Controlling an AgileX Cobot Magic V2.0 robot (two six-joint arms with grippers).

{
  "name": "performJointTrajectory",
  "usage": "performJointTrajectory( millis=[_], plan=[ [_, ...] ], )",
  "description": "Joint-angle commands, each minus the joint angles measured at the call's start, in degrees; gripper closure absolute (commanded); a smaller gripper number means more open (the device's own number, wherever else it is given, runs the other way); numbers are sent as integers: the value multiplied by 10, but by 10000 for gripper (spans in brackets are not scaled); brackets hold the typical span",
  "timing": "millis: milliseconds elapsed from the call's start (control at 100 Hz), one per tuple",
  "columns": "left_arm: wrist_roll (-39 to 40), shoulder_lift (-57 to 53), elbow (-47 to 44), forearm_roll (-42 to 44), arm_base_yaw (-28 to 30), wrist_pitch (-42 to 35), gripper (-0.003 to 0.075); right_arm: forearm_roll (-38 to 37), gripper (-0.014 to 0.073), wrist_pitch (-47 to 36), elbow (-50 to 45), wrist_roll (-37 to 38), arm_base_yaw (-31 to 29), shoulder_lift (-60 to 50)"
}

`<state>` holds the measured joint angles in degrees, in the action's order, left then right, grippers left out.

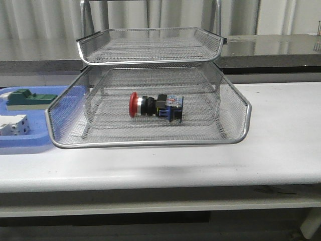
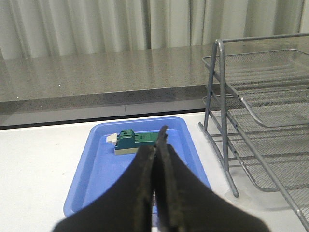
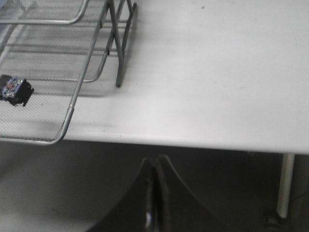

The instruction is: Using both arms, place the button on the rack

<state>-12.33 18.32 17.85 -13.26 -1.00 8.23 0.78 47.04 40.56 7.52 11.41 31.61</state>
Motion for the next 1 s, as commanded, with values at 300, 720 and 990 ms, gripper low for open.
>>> performJointTrajectory(
  millis=[300,720,990],
  plan=[
    [6,4,17,-7,1,-47,741,69,659,-61,13,-32,68,238],
    [6,4,17,-7,1,-47,741,69,659,-149,57,-32,237,442],
    [6,4,17,-7,1,-47,741,62,659,-183,108,-33,303,527]
  ],
)
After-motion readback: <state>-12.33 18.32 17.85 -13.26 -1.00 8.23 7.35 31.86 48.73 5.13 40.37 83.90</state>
